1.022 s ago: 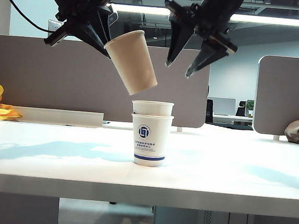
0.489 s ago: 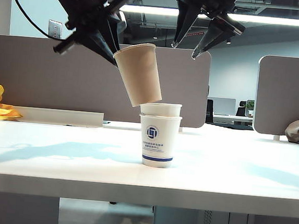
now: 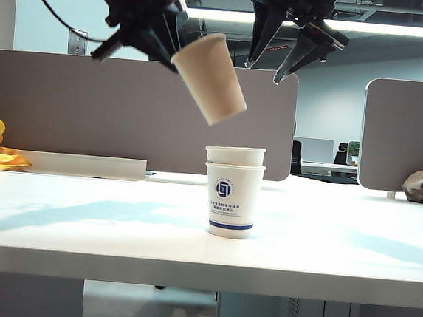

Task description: Pick up all the paper cups on the table one by one and stack them together.

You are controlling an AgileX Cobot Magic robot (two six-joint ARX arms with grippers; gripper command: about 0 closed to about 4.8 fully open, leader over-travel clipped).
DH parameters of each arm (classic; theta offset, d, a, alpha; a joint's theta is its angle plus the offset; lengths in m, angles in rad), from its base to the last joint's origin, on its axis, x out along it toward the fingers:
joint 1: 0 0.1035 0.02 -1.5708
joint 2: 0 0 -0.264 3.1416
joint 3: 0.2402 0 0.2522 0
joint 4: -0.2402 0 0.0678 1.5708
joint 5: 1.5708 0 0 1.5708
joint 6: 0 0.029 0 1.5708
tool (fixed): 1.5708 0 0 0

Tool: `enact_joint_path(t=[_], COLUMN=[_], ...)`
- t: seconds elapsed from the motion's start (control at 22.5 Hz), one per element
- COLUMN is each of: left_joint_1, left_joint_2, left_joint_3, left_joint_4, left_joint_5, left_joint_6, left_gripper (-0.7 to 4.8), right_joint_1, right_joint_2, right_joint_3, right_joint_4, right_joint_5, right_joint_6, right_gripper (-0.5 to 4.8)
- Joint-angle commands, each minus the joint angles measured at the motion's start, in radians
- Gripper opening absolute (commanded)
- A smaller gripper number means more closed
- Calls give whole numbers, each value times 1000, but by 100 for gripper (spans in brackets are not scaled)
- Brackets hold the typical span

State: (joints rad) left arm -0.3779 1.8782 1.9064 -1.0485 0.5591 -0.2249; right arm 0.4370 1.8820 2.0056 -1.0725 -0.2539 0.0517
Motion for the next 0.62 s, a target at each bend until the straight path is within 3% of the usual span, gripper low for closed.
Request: enact_joint_path(t=[0.04, 0.44, 0.62], left_joint_1=[-12, -49, -60], left_joint_2=[-6, 23, 40], left_joint_3=[36, 37, 37], left_joint_4=[1, -21, -39], left_joint_5=[3, -27, -90], left_joint_6=[-19, -19, -12], left_gripper=[-6, -6, -6], right_joint_1=[-2, -36, -47], right_joint_2=[-7, -45, -74], right_joint_3=[6, 6, 6], right_joint_4=[5, 8, 5], right_joint_5=[10, 14, 15], right_joint_6=[-3, -3, -3], right_gripper=[271, 271, 271])
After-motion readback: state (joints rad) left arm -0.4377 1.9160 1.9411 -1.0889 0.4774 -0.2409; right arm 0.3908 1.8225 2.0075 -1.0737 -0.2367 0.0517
